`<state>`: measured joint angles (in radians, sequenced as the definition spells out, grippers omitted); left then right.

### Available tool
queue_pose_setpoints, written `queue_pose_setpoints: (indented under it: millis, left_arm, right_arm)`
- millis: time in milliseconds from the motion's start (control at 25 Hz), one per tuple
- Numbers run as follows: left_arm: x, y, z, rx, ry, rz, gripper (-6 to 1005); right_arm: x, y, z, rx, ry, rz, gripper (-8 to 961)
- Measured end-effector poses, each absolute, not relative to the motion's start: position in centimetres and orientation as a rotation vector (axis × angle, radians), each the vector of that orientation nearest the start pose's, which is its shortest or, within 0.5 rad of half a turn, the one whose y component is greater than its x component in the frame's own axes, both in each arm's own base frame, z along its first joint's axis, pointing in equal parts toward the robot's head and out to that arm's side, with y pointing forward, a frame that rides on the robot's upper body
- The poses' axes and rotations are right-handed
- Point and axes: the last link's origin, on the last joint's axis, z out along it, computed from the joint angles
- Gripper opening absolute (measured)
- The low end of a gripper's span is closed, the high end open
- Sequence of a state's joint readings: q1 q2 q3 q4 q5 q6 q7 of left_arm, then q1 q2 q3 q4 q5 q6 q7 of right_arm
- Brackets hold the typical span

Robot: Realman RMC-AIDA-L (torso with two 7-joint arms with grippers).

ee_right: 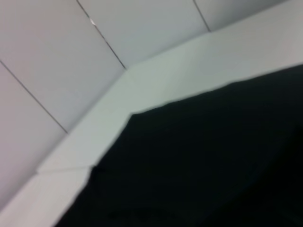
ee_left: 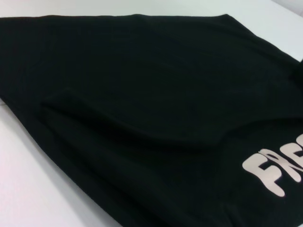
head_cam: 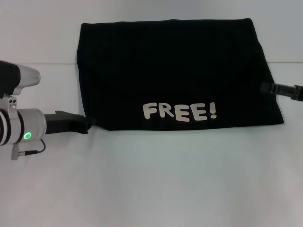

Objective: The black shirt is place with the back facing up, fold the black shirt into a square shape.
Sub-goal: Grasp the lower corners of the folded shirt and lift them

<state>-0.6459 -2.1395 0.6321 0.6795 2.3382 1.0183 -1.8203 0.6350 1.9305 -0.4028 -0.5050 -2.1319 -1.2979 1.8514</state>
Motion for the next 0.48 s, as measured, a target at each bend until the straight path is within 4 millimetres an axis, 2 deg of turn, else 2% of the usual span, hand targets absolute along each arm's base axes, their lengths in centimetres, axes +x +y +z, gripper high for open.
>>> queue_pose_setpoints:
  millis: [40,240,480]
  left_arm:
    - [-29.2,39.2,-1.2,-2.305,-1.073,-0.244,63]
    - [-29.2,38.7,-1.1,-2.347,-1.062,-0.210,3]
    - [-29.1,38.8,-0.8,-2.351,-1.054,-0.211,6]
  right_arm:
    - [31.1,38.9,6.7,-2.177,1.327,0.679,929]
    - [32.1,39.2,7.1,-2.131,1.421,0.549,930]
    - [32.7,39.5,6.3,-2.103,1.448,0.446,930]
